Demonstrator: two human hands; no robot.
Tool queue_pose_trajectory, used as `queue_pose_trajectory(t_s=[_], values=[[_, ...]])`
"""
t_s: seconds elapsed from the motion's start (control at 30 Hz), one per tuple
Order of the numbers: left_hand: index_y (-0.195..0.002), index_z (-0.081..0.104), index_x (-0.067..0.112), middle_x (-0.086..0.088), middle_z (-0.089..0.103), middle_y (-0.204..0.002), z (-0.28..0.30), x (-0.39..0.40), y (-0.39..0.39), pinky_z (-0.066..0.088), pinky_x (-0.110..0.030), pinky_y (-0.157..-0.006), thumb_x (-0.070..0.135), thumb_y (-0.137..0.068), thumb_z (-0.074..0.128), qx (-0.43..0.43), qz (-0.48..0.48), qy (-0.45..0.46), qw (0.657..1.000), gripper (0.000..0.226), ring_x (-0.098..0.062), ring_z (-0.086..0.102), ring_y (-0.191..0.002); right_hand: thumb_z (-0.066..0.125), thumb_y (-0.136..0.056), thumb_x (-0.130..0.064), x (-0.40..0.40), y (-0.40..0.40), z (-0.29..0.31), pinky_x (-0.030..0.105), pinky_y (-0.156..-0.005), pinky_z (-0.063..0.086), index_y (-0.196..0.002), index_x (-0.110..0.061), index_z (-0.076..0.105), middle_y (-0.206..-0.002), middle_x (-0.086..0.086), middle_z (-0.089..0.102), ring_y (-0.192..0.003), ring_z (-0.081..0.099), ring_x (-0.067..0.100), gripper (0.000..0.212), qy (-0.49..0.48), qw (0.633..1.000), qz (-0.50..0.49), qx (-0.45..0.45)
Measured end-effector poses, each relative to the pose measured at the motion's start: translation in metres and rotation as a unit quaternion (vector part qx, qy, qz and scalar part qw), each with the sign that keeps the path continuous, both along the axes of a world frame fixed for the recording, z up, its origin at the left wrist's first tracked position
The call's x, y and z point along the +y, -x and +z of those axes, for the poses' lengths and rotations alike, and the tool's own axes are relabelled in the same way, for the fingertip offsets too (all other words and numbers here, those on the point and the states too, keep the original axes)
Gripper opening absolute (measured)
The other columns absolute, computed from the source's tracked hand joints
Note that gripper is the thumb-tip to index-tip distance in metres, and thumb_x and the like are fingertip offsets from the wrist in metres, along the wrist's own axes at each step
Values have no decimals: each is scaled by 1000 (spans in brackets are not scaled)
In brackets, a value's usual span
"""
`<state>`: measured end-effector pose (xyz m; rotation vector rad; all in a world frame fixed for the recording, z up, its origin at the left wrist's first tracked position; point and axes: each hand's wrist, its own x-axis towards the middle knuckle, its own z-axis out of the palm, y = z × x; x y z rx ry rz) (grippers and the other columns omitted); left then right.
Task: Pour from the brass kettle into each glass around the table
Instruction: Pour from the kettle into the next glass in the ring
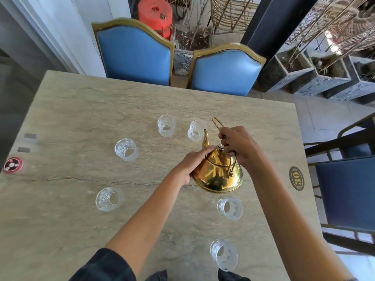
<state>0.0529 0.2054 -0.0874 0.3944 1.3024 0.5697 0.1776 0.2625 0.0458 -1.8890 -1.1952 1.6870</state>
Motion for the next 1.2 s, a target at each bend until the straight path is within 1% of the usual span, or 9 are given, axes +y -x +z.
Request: queue_pose_trajectory(t_s=[0.17,0.27,0.37,0.47,0.53,0.83,1.0,1.1,1.2], values=[[-101,78,18,-3,81,-92,3,0,-2,57,-27,-68,66,-96,75,-4,5,6,1000,48,-16,75,-83,51,-102,-16,-2,-1,-2,21,-37,22,-74,-11,55,-53,-4,38,-39,29,7,29,-1,1000,2,1],[-116,81,13,-10,85,-109,7,-3,-2,59,-30,-78,69,-93,77,5,10,10,1000,61,-19,76,-91,50,-101,-13,-3,-1,0,20,-35,23,-74,-10,55,-50,-5,39,-38,30,6,28,-6,1000,1,-5],[-116,80,12,-10,83,-109,6,-4,-2,60,-34,-86,71,-91,78,13,11,8,1000,63,-23,77,-97,50,-101,-13,-3,0,3,20,-35,23,-74,-10,55,-48,-6,39,-38,29,7,27,-8,1000,2,-6],[-127,82,8,-16,85,-122,3,-3,-3,62,-47,-108,73,-87,82,14,19,6,1000,76,-33,79,-119,50,-100,-13,-3,0,5,20,-35,23,-74,-10,55,-46,-8,40,-37,29,6,27,-7,1000,1,-6],[-130,81,8,-17,84,-125,2,-4,-3,60,-52,-113,74,-85,83,9,19,1,1000,80,-36,78,-124,50,-100,-12,-4,0,6,20,-35,23,-75,-10,55,-45,-9,40,-37,29,6,26,-9,1000,3,-6],[-130,81,10,-15,84,-126,8,-4,-4,60,-50,-114,75,-84,84,17,18,8,1000,80,-32,78,-124,49,-99,-11,-3,-1,14,20,-34,23,-74,-10,55,-46,-8,39,-37,29,6,26,-11,1000,4,4],[-126,82,13,-12,86,-121,6,-4,-6,59,-52,-114,81,-70,86,13,8,1,1000,89,-32,80,-121,49,-99,-11,-4,-3,16,20,-34,23,-74,-10,55,-48,-6,39,-37,29,6,25,-10,1000,5,6],[-126,82,14,-12,87,-119,6,-4,-6,59,-53,-115,86,-53,87,12,7,-3,1000,103,-32,80,-120,50,-99,-12,-5,-4,17,20,-34,24,-75,-11,55,-50,-5,40,-38,30,6,25,-9,1000,7,3],[-126,82,14,-11,87,-118,6,-4,-6,60,-53,-114,87,-50,86,13,3,-8,1000,105,-32,81,-119,50,-100,-13,-5,-4,19,20,-34,24,-77,-11,56,-54,-3,41,-39,30,6,24,-6,1000,8,-1]])
